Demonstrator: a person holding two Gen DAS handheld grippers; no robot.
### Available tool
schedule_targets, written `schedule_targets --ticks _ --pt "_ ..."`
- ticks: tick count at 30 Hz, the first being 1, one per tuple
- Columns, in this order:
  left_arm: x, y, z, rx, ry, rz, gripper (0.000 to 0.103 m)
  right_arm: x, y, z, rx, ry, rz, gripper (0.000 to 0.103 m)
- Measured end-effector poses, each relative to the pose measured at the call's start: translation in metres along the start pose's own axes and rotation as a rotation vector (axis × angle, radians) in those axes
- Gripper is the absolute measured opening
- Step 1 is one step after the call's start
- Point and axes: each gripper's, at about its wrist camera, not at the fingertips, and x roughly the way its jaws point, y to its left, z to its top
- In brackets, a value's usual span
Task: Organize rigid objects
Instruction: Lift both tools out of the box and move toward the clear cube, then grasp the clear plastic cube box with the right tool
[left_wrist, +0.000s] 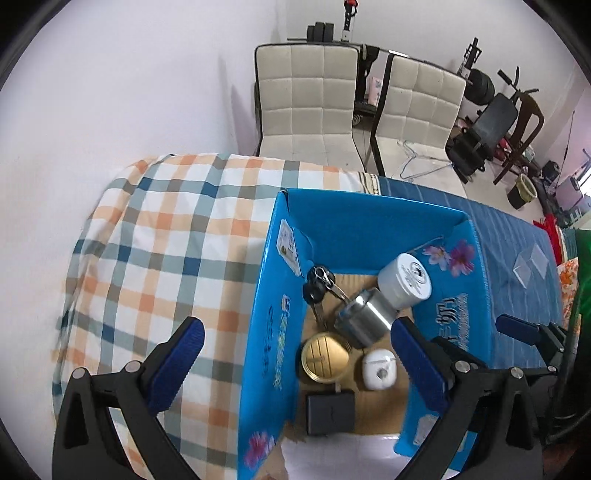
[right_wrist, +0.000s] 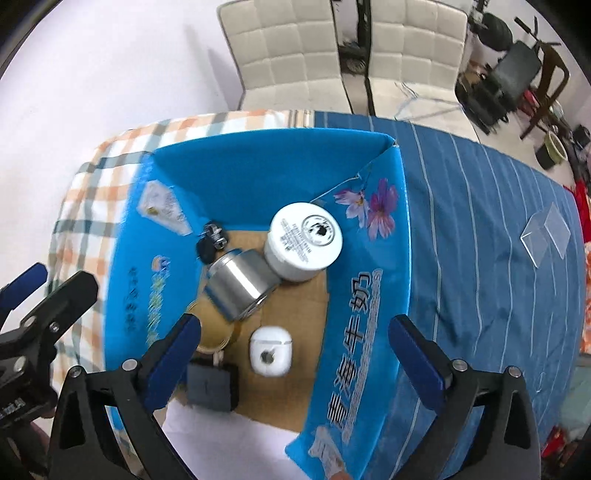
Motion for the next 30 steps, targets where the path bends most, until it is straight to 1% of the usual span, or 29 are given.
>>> schedule_targets --ticks 3,6,9,13,17,19,22,26,30 --pt "-0.018 -0.002 -0.010 -0.022 -0.018 0.001 0.103 -0.020 0.002 -0.012 -0.030 -0.038 0.015 0.103" --pt "-0.038 -0.008 -0.017 -0.035 -0.053 0.014 0.103 -0.040 -0.001 -0.025 -0.046 -0.064 0.037 0.103" --pt "-0.055 -0.020 -0.020 -0.025 -0.086 0.026 0.103 -0.059 -0.003 -0.034 -0.051 -0.080 0.062 0.103" --pt "-0.072 -0.038 -0.021 -0.017 -0.109 0.014 0.103 -0.083 -0.016 -0.044 -0.042 -0.112 0.079 0.103" --pt "-0.081 -0.062 -0.018 0.006 -0.134 0.010 0.103 -0.106 -0.039 -0.048 -0.011 -0.135 0.101 0.103" --pt "-0.079 -0.076 -0.014 0.018 -0.140 0.007 0.103 -0.113 -0.053 -0.048 0.000 -0.144 0.101 0.103" --pt "-0.072 -0.093 -0.008 0.032 -0.122 -0.008 0.103 -0.121 -0.083 -0.045 0.036 -0.153 0.092 0.103" --pt "-0.056 -0.122 0.000 0.073 -0.098 -0.019 0.103 -0.122 -0.138 -0.041 0.129 -0.145 0.077 0.103" --pt "-0.035 -0.163 0.012 0.114 -0.064 -0.064 0.103 -0.116 -0.205 -0.034 0.261 -0.133 0.048 0.103"
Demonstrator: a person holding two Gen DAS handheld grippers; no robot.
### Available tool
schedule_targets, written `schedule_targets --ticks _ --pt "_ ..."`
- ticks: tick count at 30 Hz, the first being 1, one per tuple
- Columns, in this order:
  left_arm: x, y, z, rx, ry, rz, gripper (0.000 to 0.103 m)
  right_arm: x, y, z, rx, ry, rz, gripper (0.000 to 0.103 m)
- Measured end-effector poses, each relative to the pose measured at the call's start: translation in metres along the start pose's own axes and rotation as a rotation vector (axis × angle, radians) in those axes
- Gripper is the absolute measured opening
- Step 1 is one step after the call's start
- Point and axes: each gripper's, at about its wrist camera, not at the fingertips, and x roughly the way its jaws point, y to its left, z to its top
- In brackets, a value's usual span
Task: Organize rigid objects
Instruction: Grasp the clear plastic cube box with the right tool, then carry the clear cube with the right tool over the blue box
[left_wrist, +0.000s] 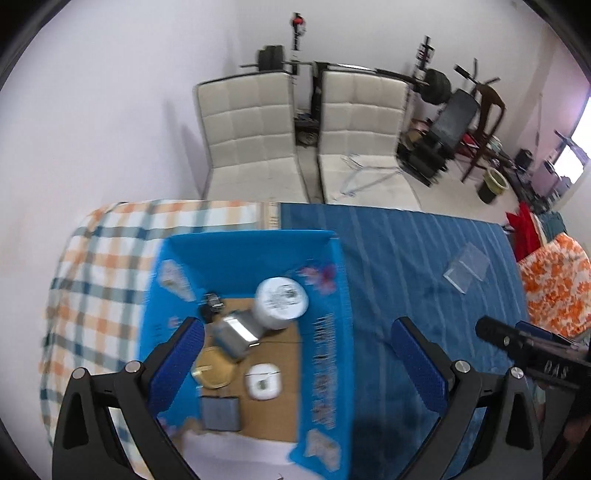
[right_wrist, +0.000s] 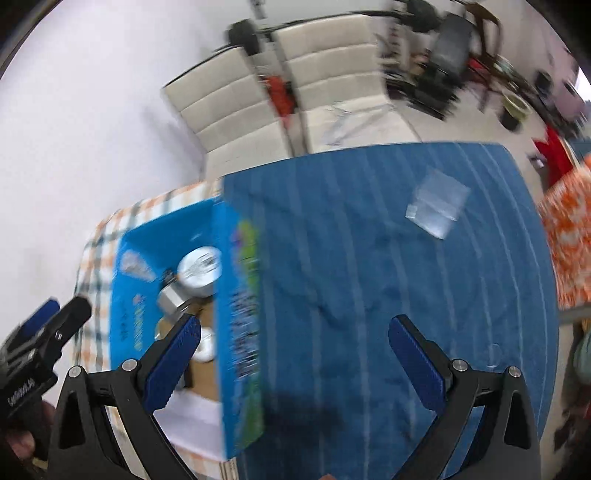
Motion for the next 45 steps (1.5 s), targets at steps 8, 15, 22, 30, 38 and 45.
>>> schedule_targets --ticks 8,15,22,30,38,45 --pt "0.072 -0.085 0.032 0.093 0.091 -0.086 0.103 0.021 -0.102 0.046 0.206 0.010 -0.064 0.103" --pt "0.166 -0.126 0.051 0.094 0.207 -0.118 0.103 0.077 -0.169 0.091 0.371 0.075 -0.060 0.103" --pt "0.228 -0.147 0.054 0.129 0.271 -0.083 0.103 0.147 -0.208 0.123 0.499 0.139 -0.069 0.103" --pt "0.260 -0.154 0.042 0.119 0.344 -0.073 0.103 0.196 -0.223 0.141 0.497 0.196 -0.123 0.092" --pt "0.259 -0.157 0.019 0.128 0.402 -0.077 0.103 0.213 -0.208 0.147 0.417 0.260 -0.078 0.063" --pt "0.238 -0.145 -0.004 0.121 0.393 -0.059 0.103 0.204 -0.185 0.121 0.286 0.290 -0.052 0.062"
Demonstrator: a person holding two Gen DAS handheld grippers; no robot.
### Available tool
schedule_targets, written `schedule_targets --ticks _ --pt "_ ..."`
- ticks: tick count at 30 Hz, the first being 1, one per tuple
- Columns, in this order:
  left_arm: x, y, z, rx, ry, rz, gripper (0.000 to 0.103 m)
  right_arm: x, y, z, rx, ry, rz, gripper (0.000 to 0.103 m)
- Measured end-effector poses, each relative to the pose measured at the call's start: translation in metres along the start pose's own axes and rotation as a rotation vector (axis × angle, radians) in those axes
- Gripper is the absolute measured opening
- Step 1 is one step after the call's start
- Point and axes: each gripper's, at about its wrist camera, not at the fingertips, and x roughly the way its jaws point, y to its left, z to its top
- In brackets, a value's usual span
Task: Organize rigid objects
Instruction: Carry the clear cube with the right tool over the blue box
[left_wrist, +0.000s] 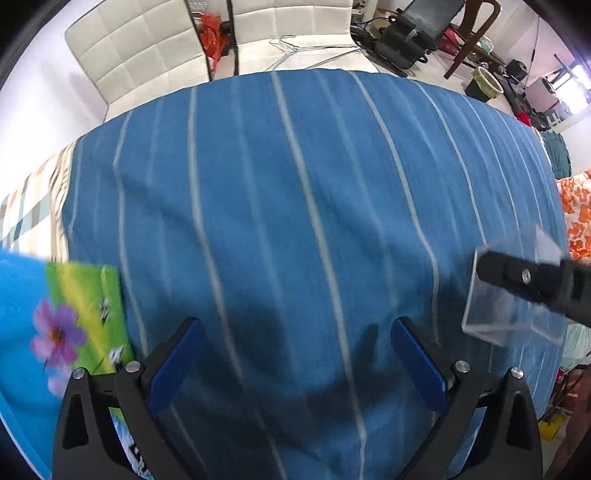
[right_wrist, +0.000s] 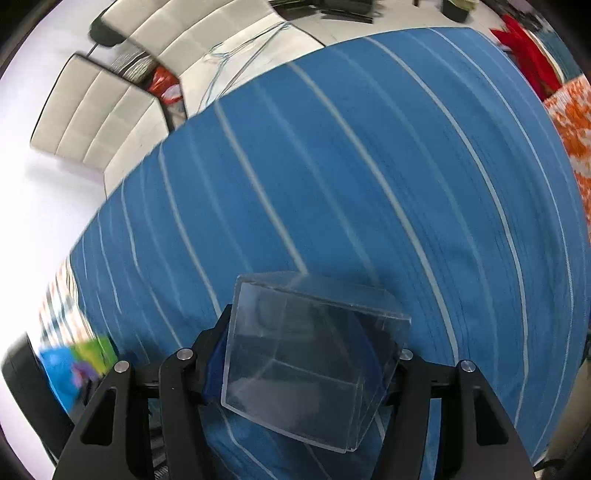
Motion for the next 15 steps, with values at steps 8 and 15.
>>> schedule_targets --ticks 8,15 --pt "-0.036 0.007 -0.033 0.017 -0.032 -0.003 0.103 -0.015 0.001 -0.058 -0.067 -0.010 0.007 0.053" --pt "-0.089 0.014 -0.065 0.044 -0.116 -0.006 0.103 -0.051 0.008 -0.093 -0.080 -0.052 0.076 0.052"
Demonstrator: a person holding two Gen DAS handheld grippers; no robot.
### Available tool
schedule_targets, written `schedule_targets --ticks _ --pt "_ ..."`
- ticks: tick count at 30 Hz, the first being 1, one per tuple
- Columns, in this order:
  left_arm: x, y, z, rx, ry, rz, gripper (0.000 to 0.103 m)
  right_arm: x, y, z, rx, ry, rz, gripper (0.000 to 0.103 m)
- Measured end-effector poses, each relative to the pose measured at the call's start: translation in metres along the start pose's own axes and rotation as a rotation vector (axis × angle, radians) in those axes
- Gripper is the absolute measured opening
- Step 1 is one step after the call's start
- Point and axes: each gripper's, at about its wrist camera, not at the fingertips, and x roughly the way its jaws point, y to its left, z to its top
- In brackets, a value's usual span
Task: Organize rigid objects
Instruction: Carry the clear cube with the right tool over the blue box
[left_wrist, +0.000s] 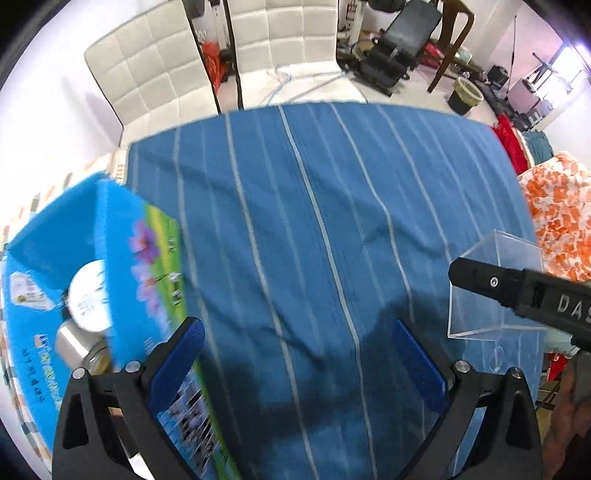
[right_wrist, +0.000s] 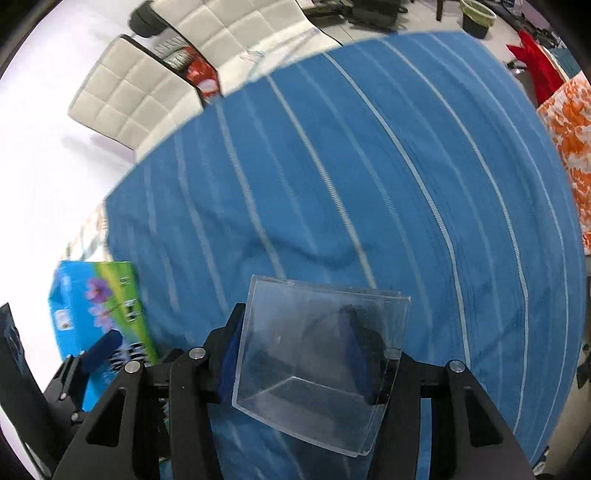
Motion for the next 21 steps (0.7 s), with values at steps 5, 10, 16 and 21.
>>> schedule_targets --ticks 5,10,16,21 --pt "-0.047 0.025 -0.018 0.000 -0.068 0.003 0.103 -0.042 0.023 -0.029 -0.017 -0.041 0.084 0.052" --pt "-0.085 0.060 -0.036 -0.036 -0.116 0.010 0.103 -0.076 0.053 -0.063 -0.067 -0.054 0.147 0.052" --pt "-0.120 0.125 -0.071 -0.094 -0.142 0.048 0.103 -0.090 0.119 -0.111 -0.132 -0.032 0.252 0.052" --pt "-0.121 0.172 -0.102 -0.156 -0.112 0.084 0.103 -0.086 0.186 -0.151 -0.210 -0.009 0.315 0.052"
